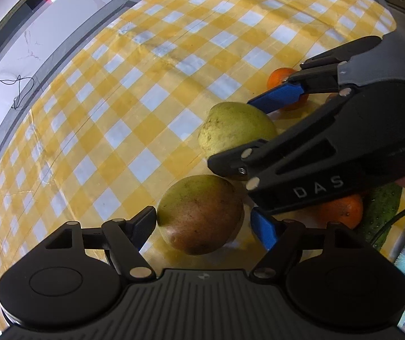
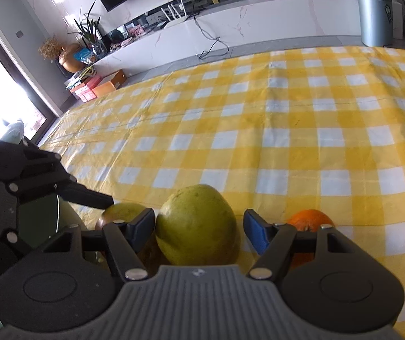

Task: Organize fruits
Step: 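Grasp the red-green mango with the left tool while the right tool grasps the yellow-green pear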

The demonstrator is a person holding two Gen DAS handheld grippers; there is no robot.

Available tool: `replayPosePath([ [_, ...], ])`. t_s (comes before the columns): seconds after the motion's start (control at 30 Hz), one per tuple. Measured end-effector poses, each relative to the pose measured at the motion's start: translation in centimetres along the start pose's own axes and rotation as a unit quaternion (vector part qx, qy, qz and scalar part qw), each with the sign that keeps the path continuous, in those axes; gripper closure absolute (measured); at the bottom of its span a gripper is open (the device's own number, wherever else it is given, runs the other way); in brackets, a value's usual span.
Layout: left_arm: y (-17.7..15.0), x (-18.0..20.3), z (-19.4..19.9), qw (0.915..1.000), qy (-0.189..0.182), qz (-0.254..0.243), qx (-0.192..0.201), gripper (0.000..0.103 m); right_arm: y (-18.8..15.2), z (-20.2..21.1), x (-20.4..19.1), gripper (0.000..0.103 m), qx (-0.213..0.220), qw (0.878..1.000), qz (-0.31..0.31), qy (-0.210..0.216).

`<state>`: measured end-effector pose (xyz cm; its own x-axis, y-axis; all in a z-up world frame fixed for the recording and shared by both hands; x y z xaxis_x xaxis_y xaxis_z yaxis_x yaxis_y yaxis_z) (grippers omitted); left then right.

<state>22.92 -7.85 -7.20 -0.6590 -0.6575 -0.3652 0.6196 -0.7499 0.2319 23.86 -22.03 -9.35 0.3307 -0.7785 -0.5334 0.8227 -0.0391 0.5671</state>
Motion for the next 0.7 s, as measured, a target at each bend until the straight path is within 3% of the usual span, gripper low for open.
replayPosePath([
  [0.23,0.3,0.4,-1.1,0.9994,0.033,-0.002,-0.014,0.017,-0.3,-0.3,0.5,0.040,-0.007,1.000,-0.022,0.013],
  [0.33,0.4,0.8,-1.2,0.9985,0.051,-0.008,-0.016,0.023,-0.4,-0.3,0.5,0.040,-0.006,1.000,-0.024,0.013],
  [0.7,0.7,0.5,-0.3,0.9980,0.058,0.025,-0.010,0.027,-0.4,0.7,1.1,0.041,0.009,0.999,-0.046,0.005],
])
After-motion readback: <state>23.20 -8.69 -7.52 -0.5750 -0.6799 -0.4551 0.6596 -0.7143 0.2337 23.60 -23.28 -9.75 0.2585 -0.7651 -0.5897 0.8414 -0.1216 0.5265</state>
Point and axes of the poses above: each gripper's, at about its wrist camera, not at the fingertips, and z roughly against the way its jaws point, x to its right, y to its top, the point moved 1 cm from there along -z, roughly the way its jaws point, and after that the axes turned 11 degrees about y, right-handed, at the moved point
